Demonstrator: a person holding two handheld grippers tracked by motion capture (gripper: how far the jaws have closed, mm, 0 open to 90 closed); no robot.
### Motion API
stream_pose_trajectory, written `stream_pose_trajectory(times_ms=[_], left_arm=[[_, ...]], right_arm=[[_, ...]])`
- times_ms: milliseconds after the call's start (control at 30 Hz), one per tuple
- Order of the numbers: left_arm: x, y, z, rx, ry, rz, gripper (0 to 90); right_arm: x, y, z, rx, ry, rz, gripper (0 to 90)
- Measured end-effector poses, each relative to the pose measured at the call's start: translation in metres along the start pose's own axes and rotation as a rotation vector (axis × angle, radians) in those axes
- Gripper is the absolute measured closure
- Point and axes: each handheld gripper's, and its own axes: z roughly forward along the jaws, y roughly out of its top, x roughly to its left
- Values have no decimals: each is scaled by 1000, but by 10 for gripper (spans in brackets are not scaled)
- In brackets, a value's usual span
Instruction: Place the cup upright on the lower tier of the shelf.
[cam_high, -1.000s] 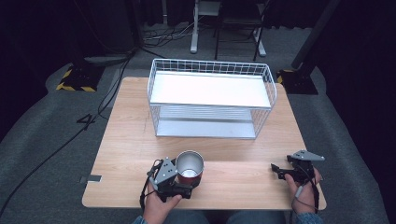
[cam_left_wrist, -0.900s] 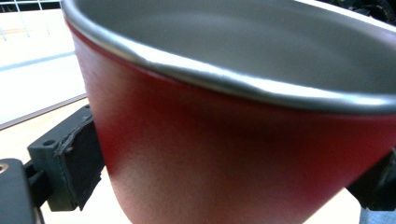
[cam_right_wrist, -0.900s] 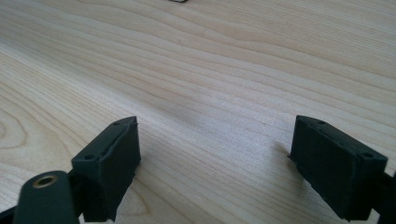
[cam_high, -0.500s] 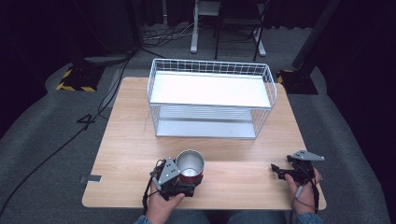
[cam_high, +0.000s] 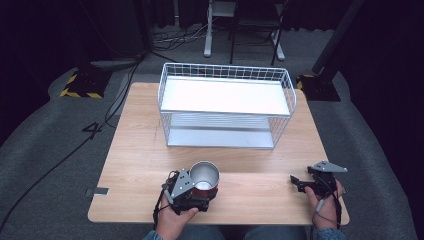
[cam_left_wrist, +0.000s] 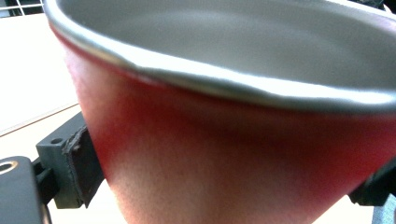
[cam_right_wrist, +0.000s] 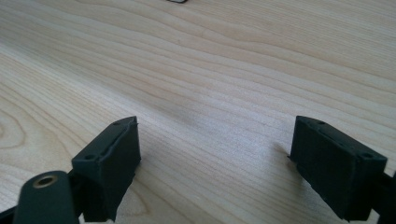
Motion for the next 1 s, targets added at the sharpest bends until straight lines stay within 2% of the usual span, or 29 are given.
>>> stream_pose_trajectory(times_ms=[367,633,767,867,1000], left_arm=[[0,16,-5,-20,2,16,67],[8,30,-5,-61,9,-14,67],[11,36,-3,-85,23,-12,67],[12,42,0,-116,56,-2,67],[16,48,5,-134,73,-3,67]], right_arm=[[0,0,0,1,1,1,162],[-1,0,0,3,4,4,162],[-1,0,0,3,4,4,161],[-1,0,0,3,4,4,161],[-1,0,0,3,4,4,160]])
